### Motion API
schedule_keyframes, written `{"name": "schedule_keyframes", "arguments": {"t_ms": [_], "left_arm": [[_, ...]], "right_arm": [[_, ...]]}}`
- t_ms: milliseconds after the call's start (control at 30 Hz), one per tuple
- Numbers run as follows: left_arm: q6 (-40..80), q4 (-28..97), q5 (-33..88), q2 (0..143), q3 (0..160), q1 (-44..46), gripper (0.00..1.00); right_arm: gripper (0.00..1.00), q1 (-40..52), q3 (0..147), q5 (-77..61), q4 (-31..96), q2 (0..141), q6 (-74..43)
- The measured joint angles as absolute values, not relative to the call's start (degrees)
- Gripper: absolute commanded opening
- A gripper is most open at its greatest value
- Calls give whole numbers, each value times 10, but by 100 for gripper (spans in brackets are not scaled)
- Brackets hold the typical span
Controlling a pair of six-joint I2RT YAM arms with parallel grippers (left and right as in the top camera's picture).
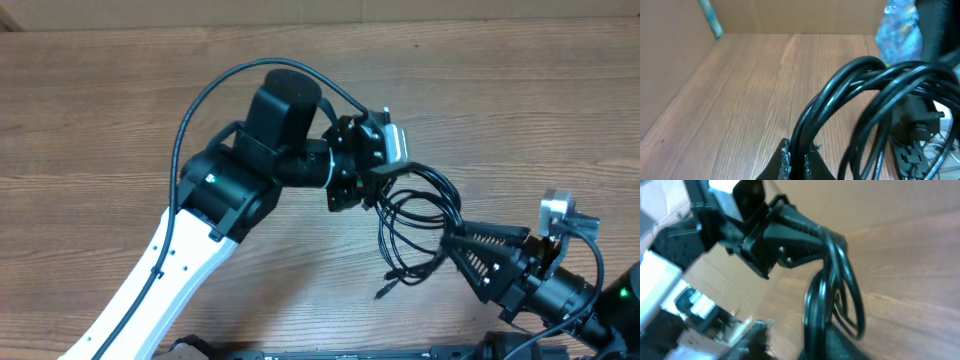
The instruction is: Untangle cables
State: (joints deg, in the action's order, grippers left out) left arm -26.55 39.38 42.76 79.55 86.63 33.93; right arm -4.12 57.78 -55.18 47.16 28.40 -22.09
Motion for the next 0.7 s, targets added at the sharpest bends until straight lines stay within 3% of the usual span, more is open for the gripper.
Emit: {"name": "schedule_keyframes", "arguments": {"t_ms": [100,233,300,400,567,700], "left_arm": [[-256,394,430,795,866,326,4],[-253,392,444,795,866,325,4],[-252,392,453,795,866,325,4],[-252,392,463,795,866,325,4],[-251,392,474,795,866,325,4],[-252,392,478,795,866,325,4]], "right_arm": [[16,-41,578,-551,472,284,-222],[14,-41,578,-551,471,284,-223],[15,-41,578,-551,472,284,-223],[24,-41,578,-551,472,284,-225],[24,-41,578,-552,472,284,-223],[13,-41,578,-553,471,284,-222]]}}
